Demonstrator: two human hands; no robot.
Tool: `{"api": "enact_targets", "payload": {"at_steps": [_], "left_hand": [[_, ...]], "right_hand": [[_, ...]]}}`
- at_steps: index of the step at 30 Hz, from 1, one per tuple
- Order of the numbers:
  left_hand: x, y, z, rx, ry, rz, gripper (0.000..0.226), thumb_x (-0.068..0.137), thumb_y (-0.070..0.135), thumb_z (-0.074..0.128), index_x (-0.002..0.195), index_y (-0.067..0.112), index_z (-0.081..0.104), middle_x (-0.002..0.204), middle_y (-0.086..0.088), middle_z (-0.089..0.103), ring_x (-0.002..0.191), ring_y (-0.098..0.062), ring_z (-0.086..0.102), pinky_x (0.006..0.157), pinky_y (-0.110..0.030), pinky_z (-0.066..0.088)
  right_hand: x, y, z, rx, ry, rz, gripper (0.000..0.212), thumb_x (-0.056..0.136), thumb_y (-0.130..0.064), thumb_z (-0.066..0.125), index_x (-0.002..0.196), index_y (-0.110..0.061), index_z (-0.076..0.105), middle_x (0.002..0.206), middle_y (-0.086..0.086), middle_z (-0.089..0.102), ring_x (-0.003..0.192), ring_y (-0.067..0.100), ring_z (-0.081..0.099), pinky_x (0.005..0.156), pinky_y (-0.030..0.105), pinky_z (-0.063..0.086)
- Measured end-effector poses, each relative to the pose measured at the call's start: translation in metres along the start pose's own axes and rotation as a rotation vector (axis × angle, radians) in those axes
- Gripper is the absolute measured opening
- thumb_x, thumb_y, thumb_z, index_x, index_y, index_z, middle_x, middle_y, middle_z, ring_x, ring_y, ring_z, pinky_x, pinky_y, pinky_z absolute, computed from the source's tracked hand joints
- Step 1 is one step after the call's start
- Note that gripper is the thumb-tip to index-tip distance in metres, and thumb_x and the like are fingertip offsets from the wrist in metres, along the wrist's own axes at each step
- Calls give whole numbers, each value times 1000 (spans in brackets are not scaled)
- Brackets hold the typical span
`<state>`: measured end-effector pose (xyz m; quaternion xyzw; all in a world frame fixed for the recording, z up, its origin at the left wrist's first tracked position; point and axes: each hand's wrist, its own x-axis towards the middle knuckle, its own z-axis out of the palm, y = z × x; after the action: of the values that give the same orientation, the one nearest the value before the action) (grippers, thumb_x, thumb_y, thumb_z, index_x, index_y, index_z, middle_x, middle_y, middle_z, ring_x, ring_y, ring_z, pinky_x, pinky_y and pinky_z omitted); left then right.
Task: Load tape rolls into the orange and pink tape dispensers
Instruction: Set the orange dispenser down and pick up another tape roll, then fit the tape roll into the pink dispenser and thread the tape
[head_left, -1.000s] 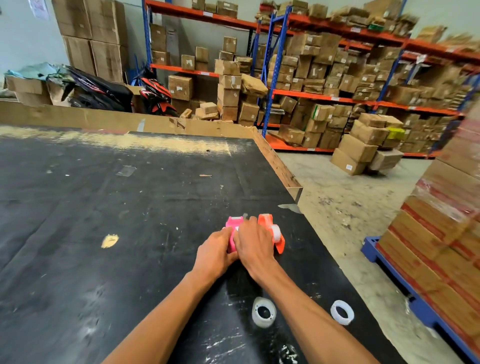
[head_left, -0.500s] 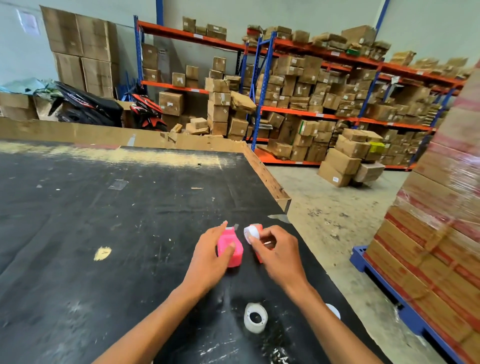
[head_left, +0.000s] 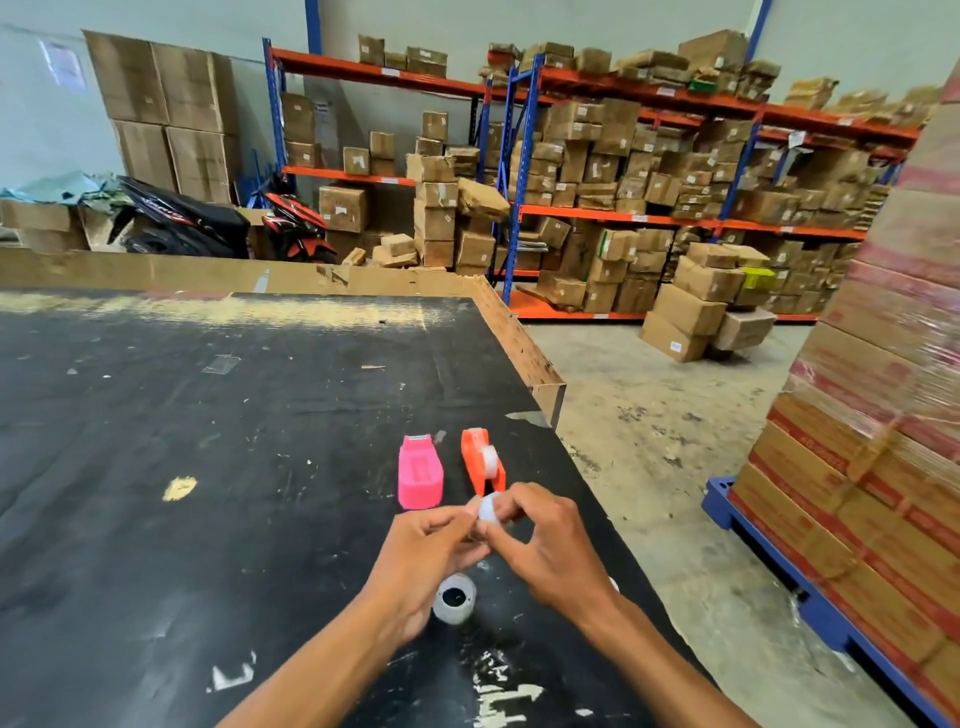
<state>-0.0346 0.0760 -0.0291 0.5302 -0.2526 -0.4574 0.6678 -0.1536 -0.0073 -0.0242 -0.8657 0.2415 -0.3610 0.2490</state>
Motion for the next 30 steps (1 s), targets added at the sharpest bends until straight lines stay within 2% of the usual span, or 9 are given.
{"api": "enact_targets", "payload": {"at_steps": [3, 5, 7, 9, 12, 17, 22, 25, 30], "left_hand": [[-11, -3, 7, -56, 28, 0, 19, 89, 8, 60, 86, -2, 76, 88, -17, 77, 81, -20, 75, 74, -19, 60], [-15, -3, 5, -74, 70, -11, 16, 86, 7, 63, 94, -1, 74, 97, -22, 75, 87, -28, 74, 82, -26, 60], [-21, -3, 1, -92, 107, -22, 19, 84, 5, 65, 100, -3, 70, 99, -22, 73, 88, -29, 74, 83, -28, 59], [-30, -4, -4, -106, 133, -23, 17, 83, 2, 64, 98, -3, 69, 97, -20, 73, 85, -26, 75, 79, -25, 60], [-42, -5, -10, -135, 167, -37, 16, 85, 1, 61, 99, -2, 69, 96, -20, 73, 85, -24, 75, 80, -26, 60], [-56, -8, -16, -199, 211, -42, 17, 87, -2, 57, 99, -5, 69, 94, -19, 75, 81, -21, 74, 79, -26, 60], [-65, -5, -23, -211, 225, -24, 31, 66, 8, 69, 95, -4, 70, 91, -18, 77, 83, -21, 75, 69, -22, 61], [-67, -4, -27, -243, 245, -28, 23, 73, 3, 65, 93, -7, 70, 87, -18, 77, 78, -20, 75, 67, -21, 61], [-64, 1, -35, -340, 275, -85, 16, 85, 1, 57, 88, -6, 71, 84, -18, 76, 76, -22, 74, 60, -22, 61]], "right_hand": [[-5, 3, -15, 115, 11, 17, 16, 76, -15, 75, 69, -8, 62, 71, 2, 66, 67, 9, 58, 63, 18, 47], [-6, 5, -26, 186, 13, 65, 18, 76, -13, 76, 68, -6, 63, 70, 4, 67, 66, 11, 58, 64, 18, 46], [-9, 12, -34, 125, -126, 109, 19, 77, -16, 75, 67, -6, 62, 71, 1, 69, 68, 16, 62, 68, 28, 51], [-16, 19, -33, -44, -360, 124, 19, 77, -19, 73, 66, -10, 60, 75, -7, 67, 73, 16, 62, 72, 38, 53], [-31, 24, -24, -257, -555, 65, 15, 80, -27, 69, 69, -20, 62, 85, -12, 53, 85, 9, 50, 79, 36, 49], [-37, 23, -18, -284, -573, -8, 18, 83, -32, 67, 83, -14, 68, 89, -11, 46, 87, 6, 41, 79, 34, 46], [-22, 16, -24, -226, -512, 30, 20, 82, -40, 65, 74, -23, 63, 90, 0, 61, 86, 12, 50, 79, 37, 47], [-14, 4, -9, -223, -539, 1, 24, 83, -40, 63, 94, -19, 67, 95, 0, 64, 93, 17, 56, 82, 41, 48], [-9, -11, 29, -433, -587, -27, 52, 83, -48, 61, 124, -18, 51, 116, 7, 58, 112, 27, 53, 87, 39, 45]]}}
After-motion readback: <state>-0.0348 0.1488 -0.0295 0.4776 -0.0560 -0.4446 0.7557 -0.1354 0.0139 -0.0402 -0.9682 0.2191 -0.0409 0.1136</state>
